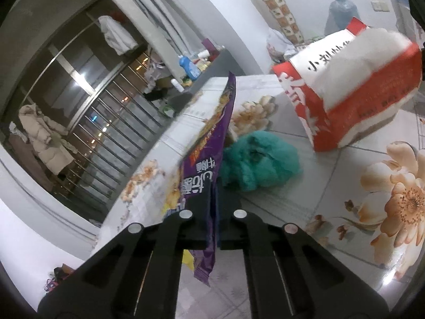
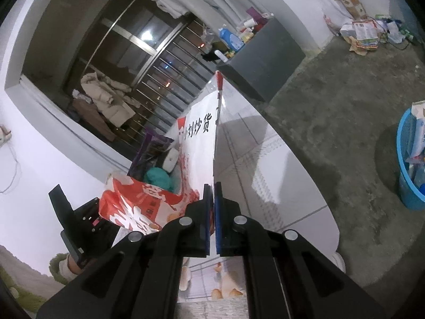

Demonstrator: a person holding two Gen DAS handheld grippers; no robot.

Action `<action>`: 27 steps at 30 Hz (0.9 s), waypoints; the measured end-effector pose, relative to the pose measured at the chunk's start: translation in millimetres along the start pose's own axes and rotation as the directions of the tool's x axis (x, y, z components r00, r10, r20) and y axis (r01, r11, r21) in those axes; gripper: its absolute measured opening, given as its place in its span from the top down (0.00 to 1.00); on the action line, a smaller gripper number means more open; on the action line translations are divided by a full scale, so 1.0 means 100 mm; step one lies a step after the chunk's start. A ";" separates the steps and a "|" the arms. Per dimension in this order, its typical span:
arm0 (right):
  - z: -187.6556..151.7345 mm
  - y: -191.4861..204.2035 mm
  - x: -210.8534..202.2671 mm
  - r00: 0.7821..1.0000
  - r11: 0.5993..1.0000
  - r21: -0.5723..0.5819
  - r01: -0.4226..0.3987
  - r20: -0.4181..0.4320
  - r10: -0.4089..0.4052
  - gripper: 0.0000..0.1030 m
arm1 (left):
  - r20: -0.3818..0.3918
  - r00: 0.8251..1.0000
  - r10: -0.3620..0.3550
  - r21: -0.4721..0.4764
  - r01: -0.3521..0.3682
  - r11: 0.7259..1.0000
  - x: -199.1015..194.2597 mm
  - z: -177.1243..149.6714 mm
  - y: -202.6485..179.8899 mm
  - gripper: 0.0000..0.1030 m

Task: Collect trash
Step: 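Grasp the purple noodle bag with the left tool while the right tool holds the red-and-white bag, then carry both bags over the blue wastebasket and open the left tool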

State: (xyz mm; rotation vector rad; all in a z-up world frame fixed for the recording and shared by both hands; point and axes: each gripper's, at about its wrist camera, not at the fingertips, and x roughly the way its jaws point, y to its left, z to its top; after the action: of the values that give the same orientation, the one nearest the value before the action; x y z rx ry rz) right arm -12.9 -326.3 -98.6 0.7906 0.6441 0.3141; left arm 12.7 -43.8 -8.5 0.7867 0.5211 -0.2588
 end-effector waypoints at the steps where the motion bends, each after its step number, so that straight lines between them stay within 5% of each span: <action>1: 0.01 0.02 -0.01 1.000 1.000 -0.006 -0.004 0.004 0.004 0.98 | 0.008 1.000 0.013 -0.004 -0.012 1.000 -0.03 0.00 0.04 1.00; 18: 0.17 0.26 -0.22 0.993 0.995 -0.063 -0.072 0.093 0.078 0.98 | 0.159 0.964 0.215 -0.072 -0.206 0.976 -0.57 0.35 0.74 1.00; 27: 0.28 0.22 -0.48 0.976 0.994 -0.062 -0.095 0.190 0.105 0.98 | 0.271 0.956 0.109 -0.158 -0.068 0.985 -0.88 0.89 0.99 1.00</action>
State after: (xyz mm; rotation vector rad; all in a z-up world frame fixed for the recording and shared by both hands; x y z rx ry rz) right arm -32.9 -350.6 -47.4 0.7934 0.4133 0.3401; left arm 9.9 -38.1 150.9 0.6150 0.2340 -0.2404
